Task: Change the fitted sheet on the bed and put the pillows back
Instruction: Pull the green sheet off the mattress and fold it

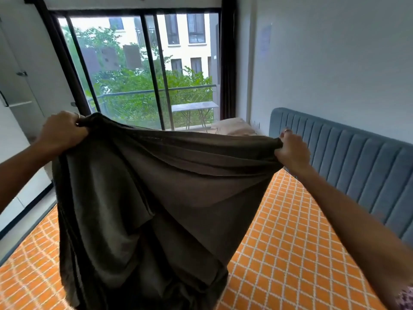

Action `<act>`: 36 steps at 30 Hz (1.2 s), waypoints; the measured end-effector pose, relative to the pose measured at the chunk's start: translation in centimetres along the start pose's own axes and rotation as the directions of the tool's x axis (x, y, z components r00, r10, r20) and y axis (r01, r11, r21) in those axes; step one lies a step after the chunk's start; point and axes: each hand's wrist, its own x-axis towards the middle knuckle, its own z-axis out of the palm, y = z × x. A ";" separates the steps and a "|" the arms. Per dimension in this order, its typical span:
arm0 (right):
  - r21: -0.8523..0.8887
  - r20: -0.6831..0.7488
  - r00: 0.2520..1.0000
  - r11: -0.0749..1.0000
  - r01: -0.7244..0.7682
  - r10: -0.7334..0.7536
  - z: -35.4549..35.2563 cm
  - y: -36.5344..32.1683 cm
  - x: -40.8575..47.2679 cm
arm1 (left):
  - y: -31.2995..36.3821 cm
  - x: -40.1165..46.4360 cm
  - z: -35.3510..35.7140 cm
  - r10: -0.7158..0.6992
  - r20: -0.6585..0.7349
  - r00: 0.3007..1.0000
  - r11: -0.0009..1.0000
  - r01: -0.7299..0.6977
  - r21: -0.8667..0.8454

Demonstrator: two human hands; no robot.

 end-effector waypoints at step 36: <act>0.420 0.287 0.929 0.841 -0.342 0.234 -5.8 2.0 1.8 | 1.9 0.5 2.0 0.045 -0.023 0.999 0.997 -0.043 0.066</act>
